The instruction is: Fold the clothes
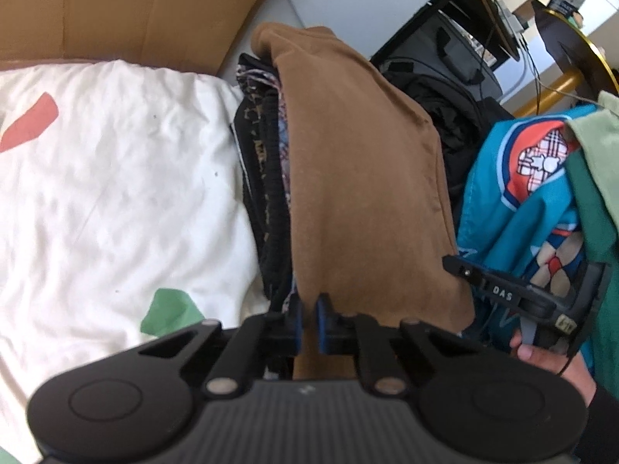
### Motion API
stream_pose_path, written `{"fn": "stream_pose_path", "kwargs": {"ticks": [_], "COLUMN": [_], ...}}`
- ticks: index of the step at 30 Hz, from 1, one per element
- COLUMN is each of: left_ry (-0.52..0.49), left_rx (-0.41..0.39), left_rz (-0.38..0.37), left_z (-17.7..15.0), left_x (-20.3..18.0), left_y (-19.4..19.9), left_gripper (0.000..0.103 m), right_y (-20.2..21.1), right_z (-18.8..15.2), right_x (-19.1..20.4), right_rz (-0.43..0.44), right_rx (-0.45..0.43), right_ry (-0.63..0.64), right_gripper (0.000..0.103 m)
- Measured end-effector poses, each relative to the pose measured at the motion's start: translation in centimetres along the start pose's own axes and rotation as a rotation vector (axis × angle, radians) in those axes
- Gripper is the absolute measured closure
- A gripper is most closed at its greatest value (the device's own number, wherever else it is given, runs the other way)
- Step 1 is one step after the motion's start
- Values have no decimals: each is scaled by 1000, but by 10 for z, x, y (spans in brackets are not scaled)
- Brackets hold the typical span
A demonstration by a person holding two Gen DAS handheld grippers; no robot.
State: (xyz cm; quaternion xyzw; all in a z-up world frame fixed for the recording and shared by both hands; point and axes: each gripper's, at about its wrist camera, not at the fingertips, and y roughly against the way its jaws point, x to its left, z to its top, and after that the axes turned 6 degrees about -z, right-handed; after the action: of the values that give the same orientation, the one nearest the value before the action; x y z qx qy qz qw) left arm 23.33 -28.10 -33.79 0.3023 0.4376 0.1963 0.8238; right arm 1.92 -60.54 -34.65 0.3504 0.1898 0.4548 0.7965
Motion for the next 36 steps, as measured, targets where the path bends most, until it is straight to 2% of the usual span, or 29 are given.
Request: {"fn": "stream_pose_path", "kwargs": {"ticks": [4,5,7,9,14,16,19,24,29,32,33,35,36], "left_ry": [-14,-17,-23,-27,-8,-2,-6,-5,-7,4,6,8,9], "left_rx": [10,12,13,16,30,41,42,53,97,111,111,115,119], "left_rz": [12,8,-7,-7,8,-2,5,18,46,65,69,81,95], "left_z": [-2,-3,-5,-10,-17,-20,-24,-26,-28,-27,-27,-26,-24], "left_x": [-3,-4,-4,-6,-2,0,1,3,2,1,0,-2,-4], "left_y": [2,2,2,-1,-12,-15,-15,-10,2,11,15,21,24], "left_gripper": [92,89,72,64,67,83,91,93,94,86,84,74,65], "right_y": [5,6,8,12,23,26,25,19,25,33,35,41,43], "right_z": [-6,-7,-9,-8,-6,-6,-8,-15,-21,-22,-22,-22,-22], "right_x": [-2,-2,-2,0,5,7,11,10,10,9,9,9,9], "right_rz": [-12,-14,-17,-21,-15,-8,-5,-24,-44,-54,-58,-67,-70], "right_rx": [4,5,7,5,9,12,24,65,85,91,92,94,103], "right_ry": [-1,-4,-10,-9,-8,-17,-24,-53,-84,-102,-108,-119,-127], "right_gripper": [76,75,75,74,73,73,73,73,73,71,66,60,60]}}
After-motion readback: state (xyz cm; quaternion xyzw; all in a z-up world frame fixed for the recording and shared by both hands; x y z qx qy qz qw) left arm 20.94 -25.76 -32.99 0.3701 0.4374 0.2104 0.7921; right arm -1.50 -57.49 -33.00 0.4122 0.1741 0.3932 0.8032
